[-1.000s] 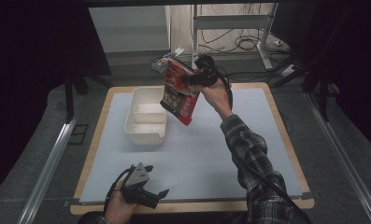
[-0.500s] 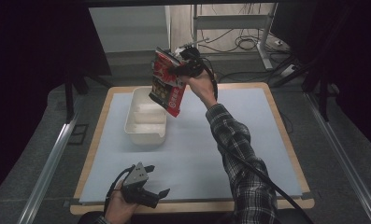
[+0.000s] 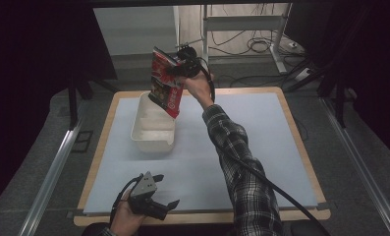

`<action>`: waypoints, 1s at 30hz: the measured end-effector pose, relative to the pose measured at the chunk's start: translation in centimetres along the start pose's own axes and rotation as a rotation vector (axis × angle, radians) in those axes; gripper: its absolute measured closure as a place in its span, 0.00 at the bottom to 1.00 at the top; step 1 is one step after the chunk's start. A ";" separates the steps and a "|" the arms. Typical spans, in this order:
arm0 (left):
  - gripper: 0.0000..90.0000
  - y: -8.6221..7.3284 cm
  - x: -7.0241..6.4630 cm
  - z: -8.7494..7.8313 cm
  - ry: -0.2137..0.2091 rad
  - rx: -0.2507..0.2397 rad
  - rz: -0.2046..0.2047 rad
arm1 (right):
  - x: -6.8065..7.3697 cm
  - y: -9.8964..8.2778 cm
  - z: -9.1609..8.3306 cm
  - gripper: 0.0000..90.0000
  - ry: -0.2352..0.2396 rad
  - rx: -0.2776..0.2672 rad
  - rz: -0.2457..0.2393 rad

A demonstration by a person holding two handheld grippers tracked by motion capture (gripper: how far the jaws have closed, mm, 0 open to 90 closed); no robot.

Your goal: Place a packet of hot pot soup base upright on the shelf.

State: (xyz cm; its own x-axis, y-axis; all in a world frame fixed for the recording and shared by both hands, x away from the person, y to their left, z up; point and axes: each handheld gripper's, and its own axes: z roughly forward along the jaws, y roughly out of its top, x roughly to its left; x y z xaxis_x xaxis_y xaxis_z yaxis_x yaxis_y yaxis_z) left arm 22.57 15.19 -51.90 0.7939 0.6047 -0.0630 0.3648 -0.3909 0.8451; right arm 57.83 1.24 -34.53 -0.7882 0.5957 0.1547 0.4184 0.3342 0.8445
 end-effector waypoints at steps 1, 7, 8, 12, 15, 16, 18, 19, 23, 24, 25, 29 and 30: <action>0.02 0.0 0.0 0.0 0.000 0.002 0.002 | 0.0 0.0 0.3 0.81 0.003 0.000 0.003; 0.02 0.0 -0.1 0.1 -0.002 0.008 0.011 | 0.7 0.0 1.8 0.81 0.017 0.014 -0.001; 0.02 0.0 -0.1 0.1 -0.001 0.010 0.014 | 0.9 -0.1 2.2 0.81 0.016 0.022 -0.008; 0.02 0.0 -0.2 0.1 0.000 0.012 0.018 | 1.1 -0.8 3.5 0.81 0.003 0.063 -0.025; 0.02 0.0 -0.2 0.2 0.000 0.015 0.020 | 0.9 -1.4 4.1 0.81 0.004 0.075 -0.014; 0.02 0.0 -0.2 0.2 -0.001 0.016 0.021 | 0.8 -1.7 4.3 0.81 0.006 0.082 -0.017; 0.02 0.0 -0.2 0.2 -0.002 0.017 0.024 | 0.7 -2.0 4.7 0.81 0.004 0.094 -0.017; 0.02 0.0 -0.2 0.2 -0.002 0.018 0.025 | 0.7 -2.3 5.0 0.81 0.003 0.105 -0.018; 0.02 0.0 -0.3 0.3 -0.002 0.017 0.028 | 1.1 -3.4 6.3 0.81 -0.010 0.142 -0.054; 0.02 0.0 -0.3 0.3 -0.002 0.020 0.029 | 1.3 -3.6 6.5 0.81 -0.013 0.135 -0.057; 0.02 0.0 -0.3 0.3 -0.001 0.024 0.033 | 1.4 -3.6 6.6 0.81 -0.019 0.133 -0.067; 0.02 0.0 -0.3 0.3 0.000 0.029 0.036 | 1.8 -3.4 6.6 0.78 -0.034 0.157 -0.113; 0.02 0.0 -0.3 0.3 0.000 0.029 0.035 | 1.9 -3.4 6.5 0.73 -0.038 0.161 -0.132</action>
State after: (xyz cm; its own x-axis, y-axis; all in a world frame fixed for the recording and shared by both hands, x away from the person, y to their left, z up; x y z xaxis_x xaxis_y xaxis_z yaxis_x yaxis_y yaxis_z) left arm 22.48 14.78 -52.02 0.8066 0.5901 -0.0337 0.3507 -0.4319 0.8309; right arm 57.83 6.01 -40.45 -0.8244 0.5654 0.0263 0.3820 0.5216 0.7629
